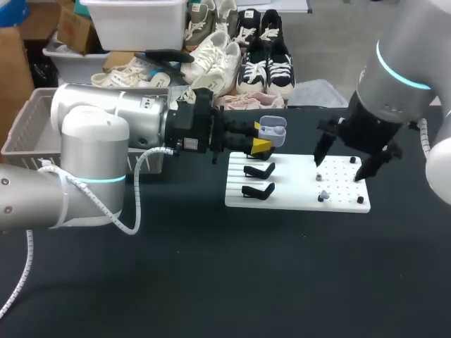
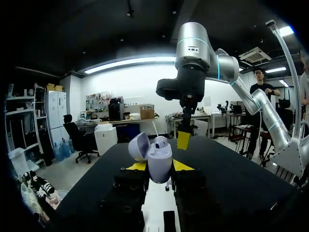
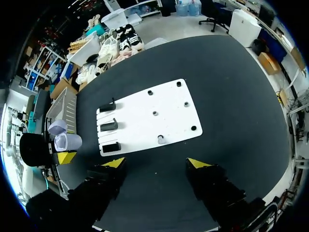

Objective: Pick up each earbud case from the left stands, insert the matching earbuds, close the lid, and place the case in the box.

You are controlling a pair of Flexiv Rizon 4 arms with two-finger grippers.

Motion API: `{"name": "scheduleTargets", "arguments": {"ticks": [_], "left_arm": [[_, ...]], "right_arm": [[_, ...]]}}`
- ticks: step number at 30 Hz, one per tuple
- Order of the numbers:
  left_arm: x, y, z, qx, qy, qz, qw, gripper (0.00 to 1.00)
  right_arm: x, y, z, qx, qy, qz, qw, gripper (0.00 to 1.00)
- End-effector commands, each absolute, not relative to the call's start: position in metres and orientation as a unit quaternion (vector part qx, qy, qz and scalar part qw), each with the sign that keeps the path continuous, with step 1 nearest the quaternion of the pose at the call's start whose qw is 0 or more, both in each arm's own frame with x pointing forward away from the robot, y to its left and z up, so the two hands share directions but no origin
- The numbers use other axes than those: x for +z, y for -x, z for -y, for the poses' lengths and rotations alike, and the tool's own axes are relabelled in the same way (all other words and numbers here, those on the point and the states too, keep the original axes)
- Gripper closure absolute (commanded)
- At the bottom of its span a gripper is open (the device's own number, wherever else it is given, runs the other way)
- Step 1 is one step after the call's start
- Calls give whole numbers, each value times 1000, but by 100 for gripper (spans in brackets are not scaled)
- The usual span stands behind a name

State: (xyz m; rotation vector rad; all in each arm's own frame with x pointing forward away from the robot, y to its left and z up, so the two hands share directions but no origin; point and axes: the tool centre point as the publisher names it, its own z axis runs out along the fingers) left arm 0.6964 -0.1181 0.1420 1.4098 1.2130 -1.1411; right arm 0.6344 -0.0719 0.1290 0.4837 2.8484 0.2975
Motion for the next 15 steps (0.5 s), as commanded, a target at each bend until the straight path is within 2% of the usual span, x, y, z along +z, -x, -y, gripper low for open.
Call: {"name": "scheduleTargets", "arguments": {"ticks": [1,3,7,15], "left_arm": [[142,-697,118,-464,-573,-493,462,100],[142,-697,118,-464,-573,-493,462,100],[142,-697,118,-464,-573,-493,462,100],[142,-697,118,-464,-573,-493,462,100]], "right_arm": [[120,-636,78,119,-165,-971,124,32],[113,-638,80,113,-164,-973,117,34],[102,-643,82,105,-173,-974,98,31],[83,-649,71,88,-154,-980,85,37]]}}
